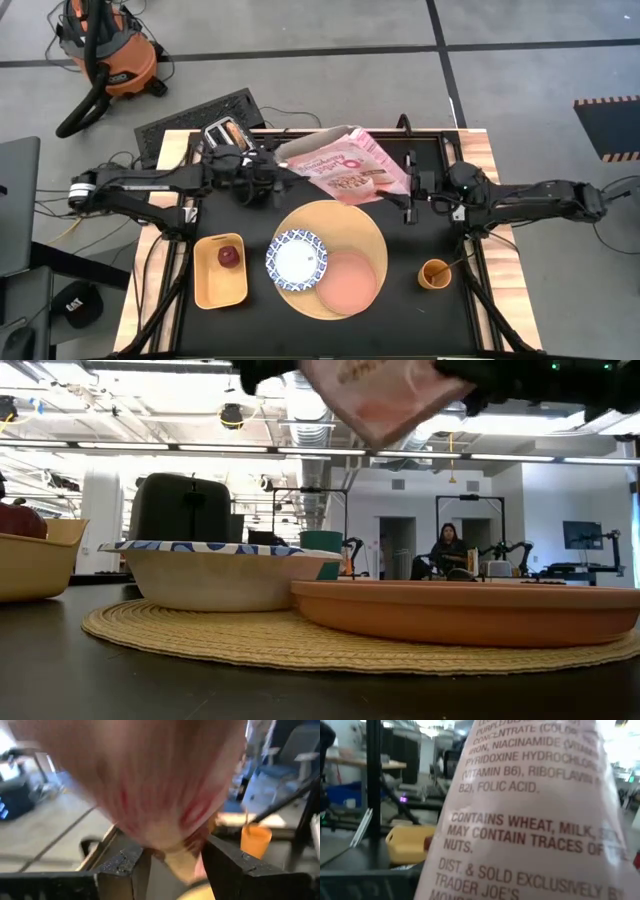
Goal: Arrange a breakfast setting
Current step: Pour the cereal into the bowl
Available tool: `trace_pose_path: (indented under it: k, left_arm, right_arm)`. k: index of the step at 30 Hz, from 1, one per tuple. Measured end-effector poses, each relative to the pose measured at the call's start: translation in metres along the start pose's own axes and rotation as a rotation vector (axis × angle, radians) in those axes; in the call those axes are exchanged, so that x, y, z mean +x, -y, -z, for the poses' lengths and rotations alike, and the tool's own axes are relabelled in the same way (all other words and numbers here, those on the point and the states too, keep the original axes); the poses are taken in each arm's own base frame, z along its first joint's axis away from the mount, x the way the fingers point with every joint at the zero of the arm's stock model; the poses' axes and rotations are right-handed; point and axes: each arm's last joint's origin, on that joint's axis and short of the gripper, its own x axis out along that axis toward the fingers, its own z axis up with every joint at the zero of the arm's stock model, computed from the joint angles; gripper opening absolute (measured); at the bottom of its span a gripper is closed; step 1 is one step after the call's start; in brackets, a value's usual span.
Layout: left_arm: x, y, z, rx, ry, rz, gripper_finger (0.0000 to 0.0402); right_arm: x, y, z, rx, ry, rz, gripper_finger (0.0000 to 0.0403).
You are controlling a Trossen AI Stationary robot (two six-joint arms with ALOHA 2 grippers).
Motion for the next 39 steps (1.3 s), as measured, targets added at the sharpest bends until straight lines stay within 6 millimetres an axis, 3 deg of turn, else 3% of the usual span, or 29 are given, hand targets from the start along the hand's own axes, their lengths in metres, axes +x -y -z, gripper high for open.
trace_pose_path:
  k: [10,20,31,39]
  left_arm:
    - [-0.045,0.028,0.004,-0.036,-0.208,-0.131,0.0151]
    - [-0.073,0.066,0.035,-0.085,-0.203,-0.151,0.0150]
    - [-0.109,0.091,0.040,-0.160,-0.164,-0.133,0.0150]
    - [-0.116,0.099,0.041,-0.155,-0.169,-0.099,0.0150]
  right_arm:
    - [-0.021,-0.007,0.006,0.054,-0.163,-0.039,0.0200]
    - [-0.027,-0.020,0.010,0.136,-0.297,-0.120,0.0200]
    - [-0.011,-0.037,-0.025,0.142,-0.482,-0.161,0.0200]
    - [0.016,-0.044,-0.059,0.127,-0.593,-0.197,0.0200]
